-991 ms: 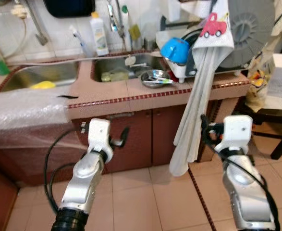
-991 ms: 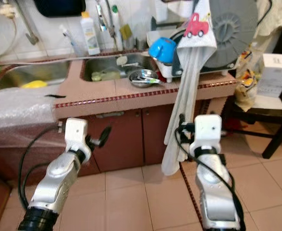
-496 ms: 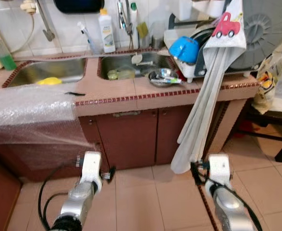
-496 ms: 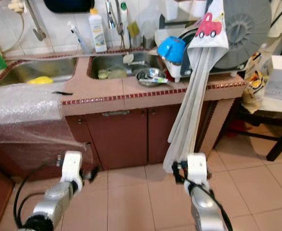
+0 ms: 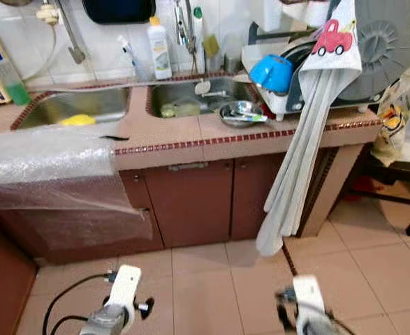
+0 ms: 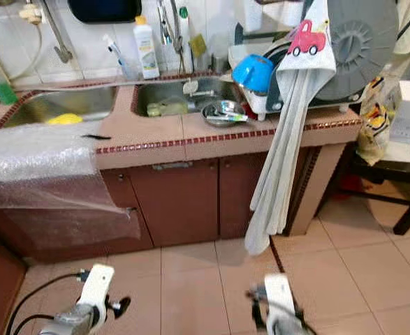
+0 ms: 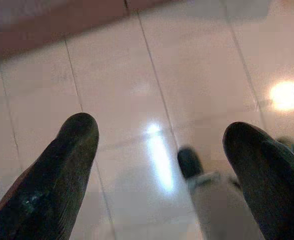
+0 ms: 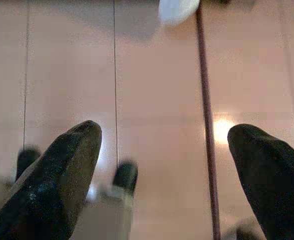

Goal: Kitchen organization

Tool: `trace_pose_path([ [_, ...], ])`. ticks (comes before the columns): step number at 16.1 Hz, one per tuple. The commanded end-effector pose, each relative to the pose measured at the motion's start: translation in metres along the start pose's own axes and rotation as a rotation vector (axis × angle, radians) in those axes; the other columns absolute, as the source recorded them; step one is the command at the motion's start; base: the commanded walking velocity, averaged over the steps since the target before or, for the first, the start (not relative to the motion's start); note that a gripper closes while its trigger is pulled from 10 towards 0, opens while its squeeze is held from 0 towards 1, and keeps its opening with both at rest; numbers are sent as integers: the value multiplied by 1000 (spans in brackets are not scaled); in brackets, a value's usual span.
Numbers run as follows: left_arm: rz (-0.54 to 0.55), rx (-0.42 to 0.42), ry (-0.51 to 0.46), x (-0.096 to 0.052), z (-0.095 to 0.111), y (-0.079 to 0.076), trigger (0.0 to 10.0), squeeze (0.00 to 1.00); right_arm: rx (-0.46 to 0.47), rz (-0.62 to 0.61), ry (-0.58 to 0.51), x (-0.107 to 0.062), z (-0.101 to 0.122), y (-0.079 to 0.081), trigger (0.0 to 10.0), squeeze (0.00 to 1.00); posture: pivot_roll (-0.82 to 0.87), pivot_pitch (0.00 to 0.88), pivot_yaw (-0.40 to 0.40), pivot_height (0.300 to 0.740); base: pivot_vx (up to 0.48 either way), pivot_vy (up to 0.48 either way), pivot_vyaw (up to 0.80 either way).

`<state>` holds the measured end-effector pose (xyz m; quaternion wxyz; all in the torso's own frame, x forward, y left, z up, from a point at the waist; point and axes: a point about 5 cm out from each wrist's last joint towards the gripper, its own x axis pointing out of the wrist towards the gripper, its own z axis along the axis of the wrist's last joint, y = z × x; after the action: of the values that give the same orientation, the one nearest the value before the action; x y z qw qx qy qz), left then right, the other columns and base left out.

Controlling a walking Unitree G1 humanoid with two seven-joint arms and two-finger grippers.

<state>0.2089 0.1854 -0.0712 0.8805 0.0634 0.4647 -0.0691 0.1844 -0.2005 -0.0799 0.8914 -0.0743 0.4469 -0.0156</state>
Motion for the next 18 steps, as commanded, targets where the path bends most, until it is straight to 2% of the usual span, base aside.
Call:
trace_pose_path([
  [1,4,8,8,-1,0,5,10000,0,27,2,13,0,-1,0,10000,0,-30,0,84,740,0,0,0],
  [2,1,5,8,-1,-1,5,10000,0,46,5,13,0,-2,0,10000,0,-32,0,86,740,0,0,0],
  [7,-14,48,37,-1,-9,3,10000,0,-6,2,33,0,-7,-3,10000,0,-39,0,91,740,0,0,-717],
  [18,-4,80,70,-3,-21,4,10000,0,-49,34,46,-2,-13,8,10000,0,-35,0,99,740,0,0,-773],
])
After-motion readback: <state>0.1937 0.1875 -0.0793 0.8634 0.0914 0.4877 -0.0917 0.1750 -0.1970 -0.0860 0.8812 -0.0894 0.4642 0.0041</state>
